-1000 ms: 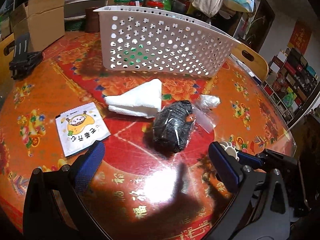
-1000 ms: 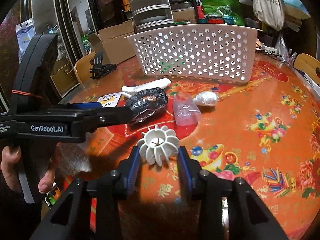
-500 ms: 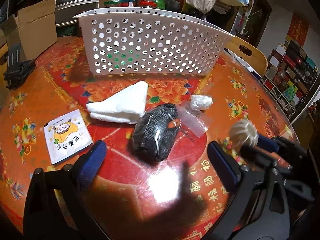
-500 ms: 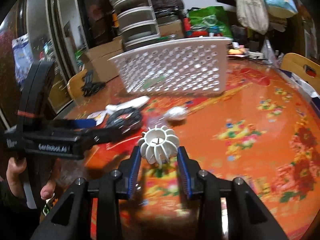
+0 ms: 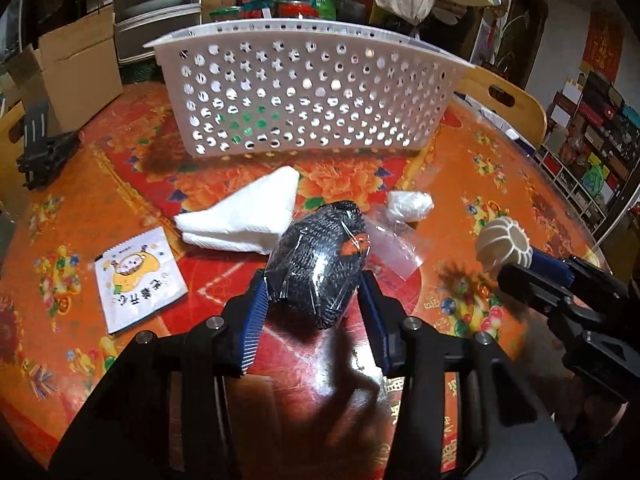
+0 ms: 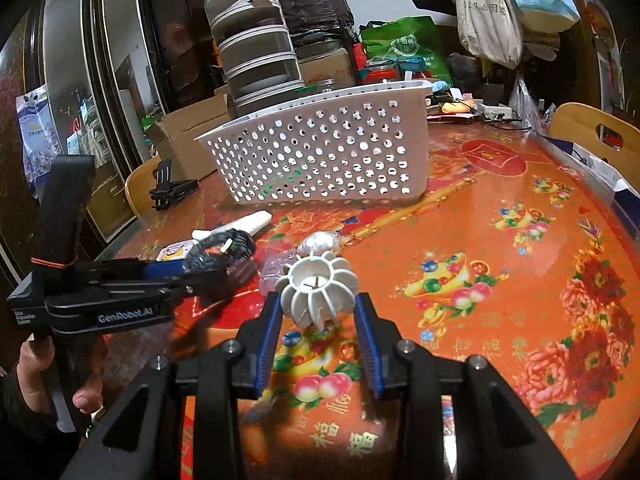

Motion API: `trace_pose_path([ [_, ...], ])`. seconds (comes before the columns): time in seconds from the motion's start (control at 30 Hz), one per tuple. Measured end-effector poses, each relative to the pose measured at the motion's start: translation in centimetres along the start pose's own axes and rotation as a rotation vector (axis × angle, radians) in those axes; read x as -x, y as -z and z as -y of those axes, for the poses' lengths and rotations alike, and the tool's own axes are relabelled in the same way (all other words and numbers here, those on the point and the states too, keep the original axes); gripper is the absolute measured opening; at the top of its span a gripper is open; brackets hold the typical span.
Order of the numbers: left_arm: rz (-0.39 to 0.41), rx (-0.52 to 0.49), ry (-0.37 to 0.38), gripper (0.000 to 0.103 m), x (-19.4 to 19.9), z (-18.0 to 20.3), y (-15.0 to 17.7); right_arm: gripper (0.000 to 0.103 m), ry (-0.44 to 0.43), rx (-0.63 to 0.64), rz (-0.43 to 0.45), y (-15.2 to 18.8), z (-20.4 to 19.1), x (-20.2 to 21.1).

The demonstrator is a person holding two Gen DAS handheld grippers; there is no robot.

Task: Organize soft objects
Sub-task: 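Lift both items over the basket and open both tools to release them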

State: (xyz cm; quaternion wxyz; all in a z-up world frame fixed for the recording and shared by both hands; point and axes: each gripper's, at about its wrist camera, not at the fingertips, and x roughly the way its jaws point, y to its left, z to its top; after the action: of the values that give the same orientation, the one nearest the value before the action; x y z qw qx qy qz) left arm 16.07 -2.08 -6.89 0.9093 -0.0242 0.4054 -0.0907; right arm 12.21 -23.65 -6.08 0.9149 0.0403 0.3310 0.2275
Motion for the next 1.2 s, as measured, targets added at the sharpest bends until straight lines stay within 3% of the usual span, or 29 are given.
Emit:
trace_pose_path([
  [0.43, 0.070, 0.032, -0.010, 0.042, 3.4, -2.5, 0.4, 0.036, 0.032, 0.018, -0.025, -0.6, -0.8, -0.3],
  [1.0, 0.178, 0.042, -0.007, 0.042, 9.2, -4.7, -2.3, 0.036, 0.093, 0.125, 0.063, -7.3, -2.6, 2.9],
  [1.2, 0.208, 0.018, 0.008, 0.042, 10.7, -4.7, -4.1, 0.036, 0.088, 0.138, 0.058, -9.9, -2.5, 3.2],
])
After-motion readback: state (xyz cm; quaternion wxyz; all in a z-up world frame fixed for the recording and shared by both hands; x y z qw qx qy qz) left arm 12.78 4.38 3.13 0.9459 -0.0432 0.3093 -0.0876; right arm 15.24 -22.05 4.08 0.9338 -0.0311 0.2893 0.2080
